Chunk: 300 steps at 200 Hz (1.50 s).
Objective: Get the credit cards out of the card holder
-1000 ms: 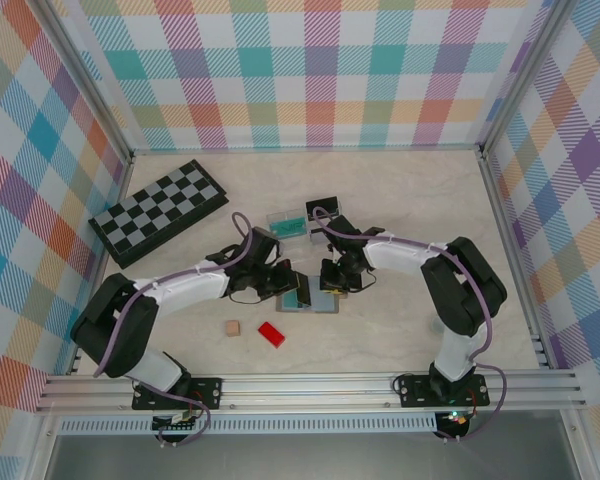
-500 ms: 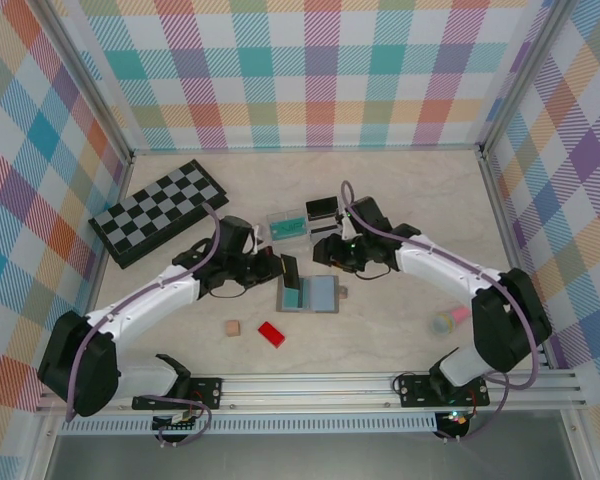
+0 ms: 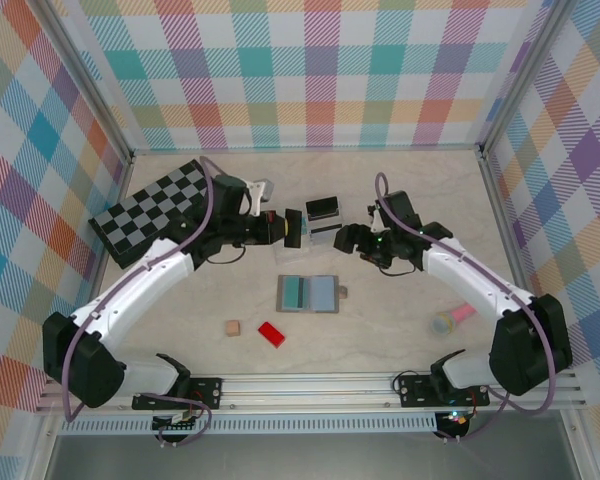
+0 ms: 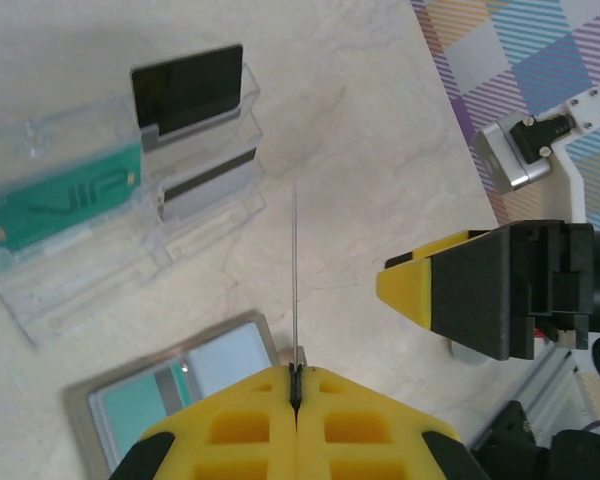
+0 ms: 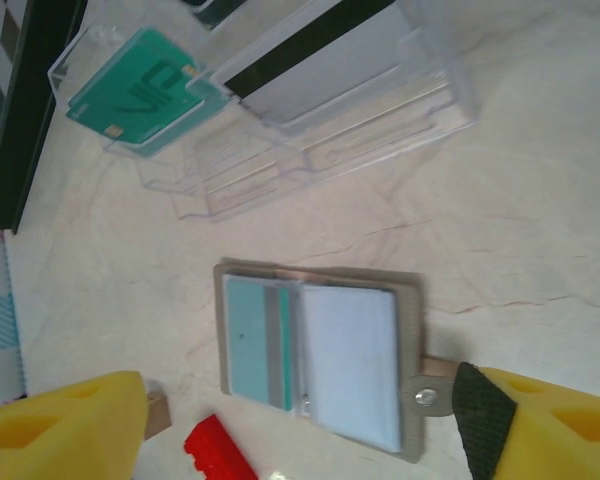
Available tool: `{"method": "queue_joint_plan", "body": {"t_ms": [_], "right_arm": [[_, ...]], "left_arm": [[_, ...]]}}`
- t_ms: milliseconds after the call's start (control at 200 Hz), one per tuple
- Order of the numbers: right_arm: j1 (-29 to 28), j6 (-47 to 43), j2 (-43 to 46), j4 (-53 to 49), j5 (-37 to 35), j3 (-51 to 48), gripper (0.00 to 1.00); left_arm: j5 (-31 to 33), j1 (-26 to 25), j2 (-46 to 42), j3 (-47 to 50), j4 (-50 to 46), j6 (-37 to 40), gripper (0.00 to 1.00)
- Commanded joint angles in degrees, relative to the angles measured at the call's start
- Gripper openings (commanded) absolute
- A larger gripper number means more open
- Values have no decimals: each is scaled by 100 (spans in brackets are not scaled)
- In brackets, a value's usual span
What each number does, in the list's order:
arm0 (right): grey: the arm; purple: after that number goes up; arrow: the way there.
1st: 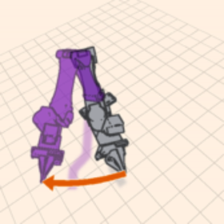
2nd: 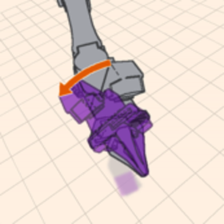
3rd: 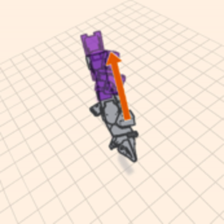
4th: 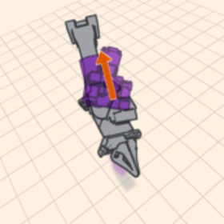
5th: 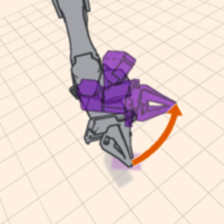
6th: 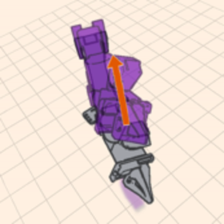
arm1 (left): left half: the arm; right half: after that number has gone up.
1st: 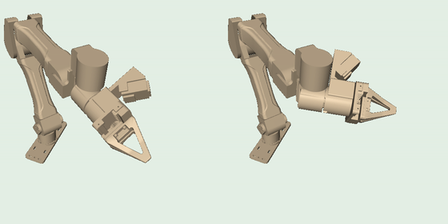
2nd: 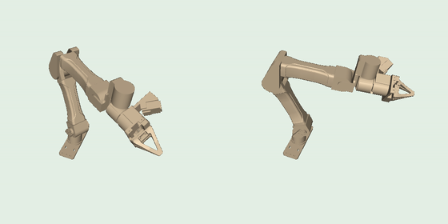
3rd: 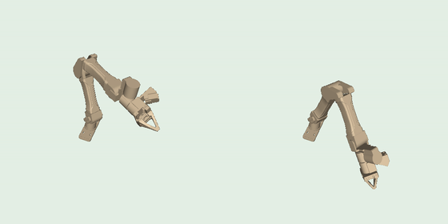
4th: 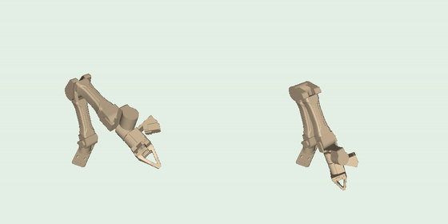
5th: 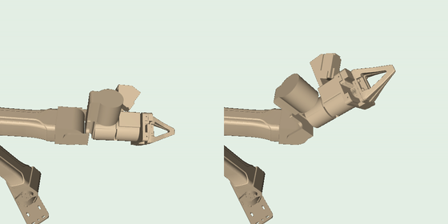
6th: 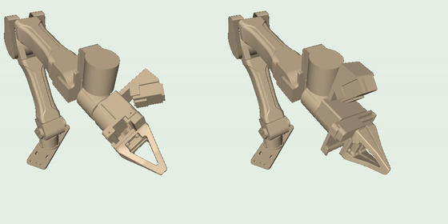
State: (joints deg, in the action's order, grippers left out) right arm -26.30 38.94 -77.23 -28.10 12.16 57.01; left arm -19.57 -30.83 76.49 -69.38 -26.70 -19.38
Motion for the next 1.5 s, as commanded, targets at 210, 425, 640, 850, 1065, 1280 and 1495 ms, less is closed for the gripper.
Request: {"method": "queue_joint_plan", "body": {"t_ms": [210,425,640,850,1065,1280,1495], "right_arm": [[97,-273,352,-568,-870,27,100],[143,-168,787,-759,-1031,-236,100],[246,-128,1245,-793,-1133,-627,100],[292,-211,1210,-920,-979,-698,100],[306,-204,1225,-914,-795,-691,100],[310,-71,1281,-904,-725,-665,100],[314,-38,1103,-1005,-689,-529,100]], "left_arm": [[-52,-228,719,-992,-568,2596,0],[385,-318,1530,-1792,-775,3633,0],[736,-354,2613,-3005,-1158,4441,0],[782,-345,3668,-4091,-1579,5265,0],[817,-335,4622,-5247,-2180,5648,0],[1195,-301,5160,-5928,-2678,6047,0],[1207,-301,5217,-5956,-2821,6294,0]]}}
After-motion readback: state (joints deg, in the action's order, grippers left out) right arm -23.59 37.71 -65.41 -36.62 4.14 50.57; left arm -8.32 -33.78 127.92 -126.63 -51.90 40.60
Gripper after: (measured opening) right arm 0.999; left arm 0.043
